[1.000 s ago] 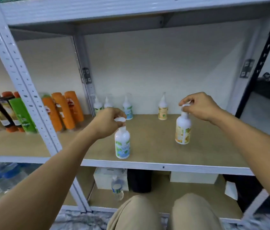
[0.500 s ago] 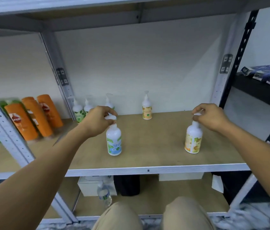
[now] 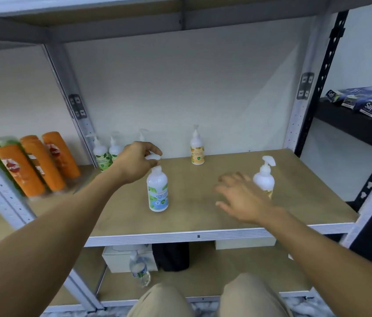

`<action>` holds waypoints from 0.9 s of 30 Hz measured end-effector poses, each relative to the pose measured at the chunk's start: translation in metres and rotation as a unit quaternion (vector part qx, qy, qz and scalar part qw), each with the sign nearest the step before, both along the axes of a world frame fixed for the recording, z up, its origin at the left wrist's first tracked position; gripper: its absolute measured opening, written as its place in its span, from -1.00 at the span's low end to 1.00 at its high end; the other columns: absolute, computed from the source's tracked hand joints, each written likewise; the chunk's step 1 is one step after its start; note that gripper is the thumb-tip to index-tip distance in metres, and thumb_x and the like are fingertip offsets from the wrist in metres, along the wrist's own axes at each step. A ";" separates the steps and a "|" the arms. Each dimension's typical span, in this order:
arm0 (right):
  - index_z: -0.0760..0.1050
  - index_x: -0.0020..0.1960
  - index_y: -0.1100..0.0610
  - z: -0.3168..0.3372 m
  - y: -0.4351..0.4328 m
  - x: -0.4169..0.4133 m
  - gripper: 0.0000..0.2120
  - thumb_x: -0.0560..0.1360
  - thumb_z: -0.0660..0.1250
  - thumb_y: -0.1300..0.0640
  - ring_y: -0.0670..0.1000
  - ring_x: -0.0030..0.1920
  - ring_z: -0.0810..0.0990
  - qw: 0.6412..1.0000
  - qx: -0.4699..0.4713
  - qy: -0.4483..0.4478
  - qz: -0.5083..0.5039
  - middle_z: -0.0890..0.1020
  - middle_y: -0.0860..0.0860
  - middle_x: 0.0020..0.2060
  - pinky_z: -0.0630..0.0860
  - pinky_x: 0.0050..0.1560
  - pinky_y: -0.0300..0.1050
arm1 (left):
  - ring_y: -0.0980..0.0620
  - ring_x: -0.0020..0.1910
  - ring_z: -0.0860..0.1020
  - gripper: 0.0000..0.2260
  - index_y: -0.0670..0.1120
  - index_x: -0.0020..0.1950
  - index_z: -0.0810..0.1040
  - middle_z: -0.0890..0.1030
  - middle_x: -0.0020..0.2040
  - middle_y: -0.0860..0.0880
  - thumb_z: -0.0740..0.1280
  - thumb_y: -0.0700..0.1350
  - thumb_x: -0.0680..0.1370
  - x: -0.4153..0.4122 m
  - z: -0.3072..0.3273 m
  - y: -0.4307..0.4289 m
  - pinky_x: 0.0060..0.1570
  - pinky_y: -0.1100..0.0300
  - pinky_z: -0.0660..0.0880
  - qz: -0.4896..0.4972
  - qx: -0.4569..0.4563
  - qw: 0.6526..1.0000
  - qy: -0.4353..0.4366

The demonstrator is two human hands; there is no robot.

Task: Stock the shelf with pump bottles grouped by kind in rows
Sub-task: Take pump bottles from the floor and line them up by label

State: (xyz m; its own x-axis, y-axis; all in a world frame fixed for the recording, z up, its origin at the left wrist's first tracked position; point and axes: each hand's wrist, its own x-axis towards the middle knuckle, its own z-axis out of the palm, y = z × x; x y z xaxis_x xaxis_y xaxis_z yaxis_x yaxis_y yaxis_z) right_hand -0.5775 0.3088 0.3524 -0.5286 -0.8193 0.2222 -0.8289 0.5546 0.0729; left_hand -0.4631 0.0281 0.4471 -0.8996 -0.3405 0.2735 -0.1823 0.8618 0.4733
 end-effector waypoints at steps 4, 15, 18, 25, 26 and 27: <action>0.32 0.52 -0.06 -0.041 -0.029 0.006 -0.43 0.59 0.18 -0.27 0.11 0.53 0.20 0.991 0.032 -0.126 -0.032 0.29 0.06 0.52 0.11 0.52 0.09 | 0.12 -0.09 0.56 -0.83 0.03 0.14 0.63 0.64 -0.07 0.03 0.41 -0.10 0.55 -0.018 0.000 0.000 -0.23 0.37 0.37 0.006 0.030 0.999 0.023; -0.02 0.61 -0.18 -0.090 -0.058 0.001 -0.31 0.55 -0.15 -0.42 0.06 0.62 -0.16 0.979 0.004 -0.166 -0.117 -0.05 -0.04 0.63 -0.19 0.55 0.22 | 0.04 -0.02 0.51 -0.78 -0.04 0.18 0.63 0.58 -0.03 0.04 0.43 -0.16 0.54 -0.064 -0.022 0.003 -0.18 0.44 0.32 -0.016 0.013 1.000 0.021; -0.06 0.62 -0.17 -0.091 -0.059 0.000 -0.30 0.56 -0.17 -0.42 0.06 0.62 -0.19 0.979 0.010 -0.165 -0.118 -0.09 -0.04 0.63 -0.22 0.55 0.24 | 0.13 -0.09 0.48 -0.77 -0.03 0.21 0.62 0.55 0.04 -0.02 0.39 -0.19 0.56 -0.067 -0.029 0.005 -0.16 0.49 0.33 -0.011 0.022 0.999 0.041; -0.08 0.62 -0.16 -0.089 -0.059 0.000 -0.31 0.57 -0.16 -0.40 0.06 0.61 -0.23 0.976 0.016 -0.181 -0.118 -0.14 -0.05 0.63 -0.27 0.55 0.23 | -0.06 0.29 0.46 -0.33 0.02 0.55 0.29 0.44 0.36 -0.09 0.49 -0.08 0.49 -0.030 -0.079 -0.018 0.26 0.05 0.41 0.016 -0.009 0.999 0.038; -0.08 0.62 -0.16 -0.089 -0.059 0.001 -0.31 0.57 -0.15 -0.40 0.05 0.61 -0.23 0.976 0.014 -0.182 -0.117 -0.13 -0.05 0.63 -0.27 0.54 0.23 | -0.09 0.38 0.40 -0.31 0.03 0.56 0.26 0.40 0.43 -0.09 0.48 -0.03 0.50 -0.020 -0.091 -0.024 0.33 -0.02 0.37 0.038 -0.015 0.999 0.020; -0.08 0.62 -0.16 -0.089 -0.060 0.001 -0.31 0.57 -0.15 -0.40 0.05 0.61 -0.23 0.976 0.012 -0.184 -0.117 -0.13 -0.05 0.63 -0.27 0.54 0.23 | -0.11 0.44 0.35 -0.31 0.05 0.57 0.23 0.35 0.48 -0.08 0.46 0.04 0.51 -0.009 -0.103 -0.032 0.39 -0.08 0.32 0.060 -0.022 0.998 -0.004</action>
